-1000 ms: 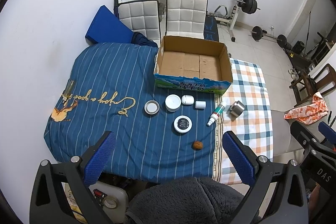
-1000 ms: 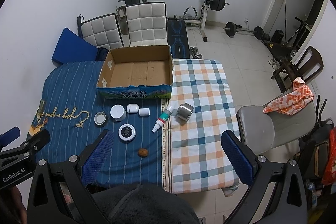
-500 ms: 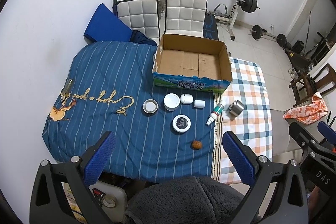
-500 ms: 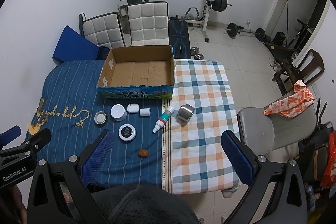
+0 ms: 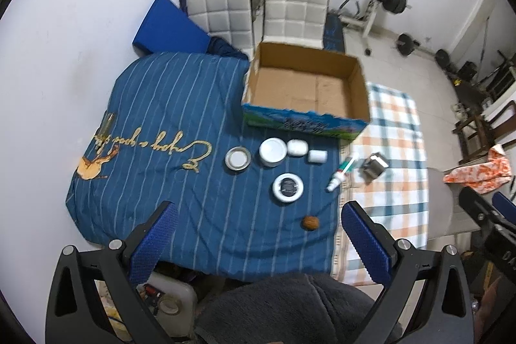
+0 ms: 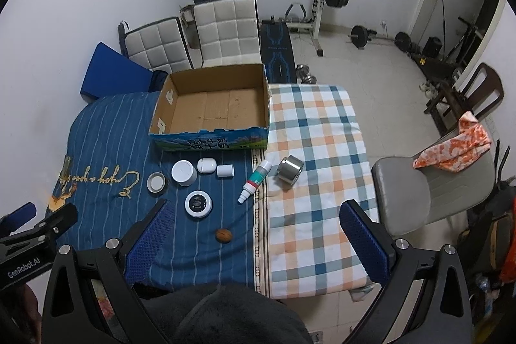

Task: Organize rigid objects
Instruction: 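Grasp the black-lidded white jar with the left tool while the right tool grasps the teal bottle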

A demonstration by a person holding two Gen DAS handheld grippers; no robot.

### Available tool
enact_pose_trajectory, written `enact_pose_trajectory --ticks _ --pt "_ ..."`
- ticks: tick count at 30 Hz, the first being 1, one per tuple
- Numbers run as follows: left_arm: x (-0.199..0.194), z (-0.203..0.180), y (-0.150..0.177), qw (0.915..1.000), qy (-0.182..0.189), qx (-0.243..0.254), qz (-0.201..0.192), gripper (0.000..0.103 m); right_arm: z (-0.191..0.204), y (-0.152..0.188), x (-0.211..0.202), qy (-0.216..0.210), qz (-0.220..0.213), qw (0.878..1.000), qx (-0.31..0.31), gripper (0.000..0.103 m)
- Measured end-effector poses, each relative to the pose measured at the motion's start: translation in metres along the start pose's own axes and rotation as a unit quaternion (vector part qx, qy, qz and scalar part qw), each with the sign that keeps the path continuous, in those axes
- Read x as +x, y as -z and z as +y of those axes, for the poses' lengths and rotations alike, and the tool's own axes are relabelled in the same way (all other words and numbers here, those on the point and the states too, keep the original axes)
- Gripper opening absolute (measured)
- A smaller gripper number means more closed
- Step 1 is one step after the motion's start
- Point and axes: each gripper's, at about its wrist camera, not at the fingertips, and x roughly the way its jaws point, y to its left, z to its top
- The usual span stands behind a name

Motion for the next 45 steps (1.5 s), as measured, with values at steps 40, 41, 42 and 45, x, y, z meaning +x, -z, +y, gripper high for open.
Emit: enact_pose_trajectory --ticks 40,41,42,45 --pt "0.423 -0.046 0.025 0.9575 0.033 0.013 0.286 0.073 0.014 0.013 0.461 -0.029 0.348 0.936 0.049 0.038" --pt "0.423 -0.041 0.025 0.9568 0.035 0.010 0.289 0.074 0.016 0.020 0.460 -0.031 0.358 0.932 0.033 0.038" --pt "0.425 -0.039 0.025 0.9567 0.036 0.008 0.289 0.074 0.017 0.027 0.457 -0.032 0.371 0.928 0.016 0.038" --pt "0.427 -0.029 0.024 0.9555 0.042 0.001 0.292 0.075 0.017 0.048 0.452 -0.025 0.385 0.922 -0.016 0.037"
